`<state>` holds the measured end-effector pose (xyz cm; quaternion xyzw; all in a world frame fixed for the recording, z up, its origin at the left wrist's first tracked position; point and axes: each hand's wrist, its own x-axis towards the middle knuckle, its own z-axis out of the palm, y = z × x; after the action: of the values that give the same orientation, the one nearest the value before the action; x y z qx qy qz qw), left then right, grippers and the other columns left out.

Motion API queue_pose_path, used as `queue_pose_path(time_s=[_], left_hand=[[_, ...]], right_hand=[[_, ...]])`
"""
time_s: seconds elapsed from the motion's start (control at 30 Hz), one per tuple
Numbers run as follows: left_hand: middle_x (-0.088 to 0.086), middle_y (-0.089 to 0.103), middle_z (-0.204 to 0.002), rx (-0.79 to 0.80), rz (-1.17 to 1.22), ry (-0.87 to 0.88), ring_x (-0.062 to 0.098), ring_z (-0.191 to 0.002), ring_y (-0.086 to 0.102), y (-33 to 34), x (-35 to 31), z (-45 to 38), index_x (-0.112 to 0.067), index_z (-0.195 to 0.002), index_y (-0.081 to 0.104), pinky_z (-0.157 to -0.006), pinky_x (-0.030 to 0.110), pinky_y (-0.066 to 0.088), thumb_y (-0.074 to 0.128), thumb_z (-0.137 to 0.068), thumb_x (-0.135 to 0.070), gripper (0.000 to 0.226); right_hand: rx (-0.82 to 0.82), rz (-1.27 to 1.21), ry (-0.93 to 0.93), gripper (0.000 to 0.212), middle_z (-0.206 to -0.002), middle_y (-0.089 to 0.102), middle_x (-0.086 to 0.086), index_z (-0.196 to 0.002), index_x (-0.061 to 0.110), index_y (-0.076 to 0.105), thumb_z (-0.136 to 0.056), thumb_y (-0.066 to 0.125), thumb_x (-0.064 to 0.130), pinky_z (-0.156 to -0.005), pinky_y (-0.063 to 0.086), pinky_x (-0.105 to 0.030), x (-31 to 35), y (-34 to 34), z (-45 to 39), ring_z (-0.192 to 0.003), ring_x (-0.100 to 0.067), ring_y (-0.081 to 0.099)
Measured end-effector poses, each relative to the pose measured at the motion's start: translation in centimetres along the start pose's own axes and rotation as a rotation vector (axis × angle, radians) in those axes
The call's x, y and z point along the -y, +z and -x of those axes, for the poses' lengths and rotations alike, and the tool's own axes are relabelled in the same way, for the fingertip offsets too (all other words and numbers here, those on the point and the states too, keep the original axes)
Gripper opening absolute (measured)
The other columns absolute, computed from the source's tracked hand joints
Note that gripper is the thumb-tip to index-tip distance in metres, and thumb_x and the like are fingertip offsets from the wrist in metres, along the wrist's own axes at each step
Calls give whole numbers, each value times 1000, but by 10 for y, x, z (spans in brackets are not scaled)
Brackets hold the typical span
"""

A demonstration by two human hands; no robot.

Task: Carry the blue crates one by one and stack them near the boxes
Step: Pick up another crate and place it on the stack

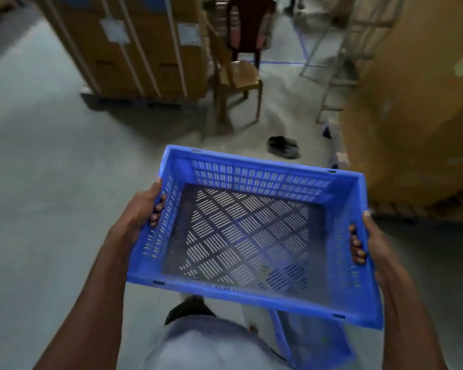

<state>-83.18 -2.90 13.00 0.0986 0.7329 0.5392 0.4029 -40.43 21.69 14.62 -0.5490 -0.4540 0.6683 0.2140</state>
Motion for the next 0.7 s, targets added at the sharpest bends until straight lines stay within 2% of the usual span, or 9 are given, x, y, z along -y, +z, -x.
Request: queue_pose_path(time_s=[0.17,0.23,0.3,0.4,0.53,0.7], left_hand=[[-5,37,-54,-274,152,-42,10,-36,29,-130,41,44,-18,-81,53,-37,18,27,46,-96,-66,51],[-5,39,-54,-374,199,-47,10,-37,29,-180,58,61,-18,-81,54,-38,19,27,46,-96,-66,51],[-5,39,-55,-470,243,-66,12,-39,29,-228,76,79,-18,-82,55,-40,20,27,48,-94,-68,52],[-4,40,-56,-610,310,-77,13,-41,29,-304,103,104,-18,-83,55,-43,22,27,49,-93,-69,52],[-2,40,-58,-779,364,-115,14,-42,30,-392,129,141,-17,-84,56,-44,23,28,50,-92,-71,55],[-3,39,-57,-948,443,-146,13,-41,29,-493,148,175,-17,-82,55,-43,22,28,48,-93,-70,55]], right_hand=[[244,180,-5,76,-49,34,5,-80,19,48,-48,63,87,-31,25,-16,25,143,-27,-32,-8,26],[332,247,-8,81,-50,35,4,-79,20,48,-43,66,90,-33,25,-16,27,206,-35,-32,-9,26],[384,322,-14,84,-50,36,3,-79,20,50,-39,67,92,-35,24,-15,26,272,-39,-33,-10,26],[493,429,-19,81,-51,38,2,-80,19,53,-44,64,91,-36,24,-16,20,381,-36,-34,-11,26],[651,536,-10,84,-53,37,2,-80,19,53,-41,65,92,-35,25,-18,4,516,-20,-35,-11,27],[807,636,-3,69,-55,37,1,-80,18,52,-62,56,84,-35,24,-19,-14,672,11,-37,-12,27]])
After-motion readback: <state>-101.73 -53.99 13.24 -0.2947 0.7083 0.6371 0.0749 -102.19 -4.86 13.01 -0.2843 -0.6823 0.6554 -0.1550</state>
